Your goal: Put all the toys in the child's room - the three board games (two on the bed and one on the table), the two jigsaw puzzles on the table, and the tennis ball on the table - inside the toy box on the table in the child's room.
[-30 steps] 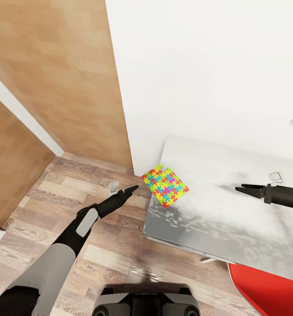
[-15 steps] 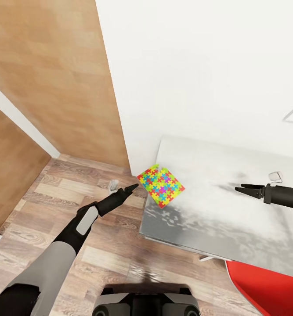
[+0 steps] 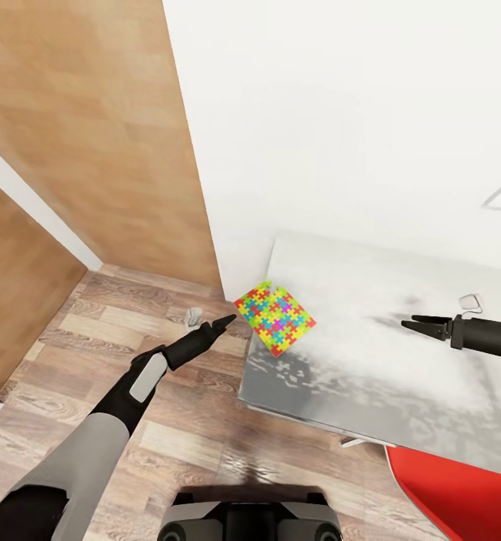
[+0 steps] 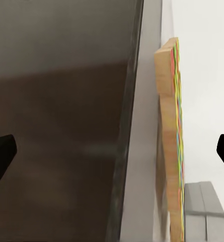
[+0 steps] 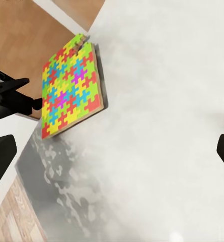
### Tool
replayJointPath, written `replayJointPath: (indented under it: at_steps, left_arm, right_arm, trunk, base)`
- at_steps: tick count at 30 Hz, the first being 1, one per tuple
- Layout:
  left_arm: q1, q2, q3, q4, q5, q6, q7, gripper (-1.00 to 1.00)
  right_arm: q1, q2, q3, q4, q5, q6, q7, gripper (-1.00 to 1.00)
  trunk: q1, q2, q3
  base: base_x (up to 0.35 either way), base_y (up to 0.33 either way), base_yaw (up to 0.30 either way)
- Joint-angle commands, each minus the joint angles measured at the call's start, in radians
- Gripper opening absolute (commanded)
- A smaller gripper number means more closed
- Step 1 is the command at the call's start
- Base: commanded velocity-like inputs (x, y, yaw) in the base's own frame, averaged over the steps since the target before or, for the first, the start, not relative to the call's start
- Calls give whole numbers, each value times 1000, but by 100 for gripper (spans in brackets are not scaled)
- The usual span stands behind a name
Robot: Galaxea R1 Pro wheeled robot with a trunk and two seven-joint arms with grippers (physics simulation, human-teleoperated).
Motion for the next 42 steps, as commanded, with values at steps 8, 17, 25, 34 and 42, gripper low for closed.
replayJointPath:
  at_steps: [8, 17, 25, 34, 42]
  left_arm:
    - [-1, 1, 0, 1, 10, 8, -1, 100]
    - [-1, 2, 1, 2, 10, 8, -1, 100]
    - [0, 2, 1, 2, 10, 8, -1, 100]
    - [1, 3, 1, 2, 10, 8, -2, 100]
    - [1, 4, 3, 2, 13, 8, -3, 100]
  right_arm:
    - [-1, -1, 2, -1, -6, 5, -1, 100]
    - [-1, -1, 2, -4, -6, 6, -1, 100]
    - [0, -1, 2, -5, -6, 6, -1, 100]
    - [0, 0, 2, -6, -6, 5, -1, 100]
    - [0, 0, 2, -7, -6, 6, -1, 100]
  trunk:
    - [1, -2, -1]
    - [1, -2, -1]
    - [1, -2, -1]
    - [1, -2, -1]
    - [1, -2, -1]
  base:
    - [0, 0, -164]
    - [0, 0, -199]
    - [0, 0, -61]
    - [0, 0, -15]
    - [0, 0, -4]
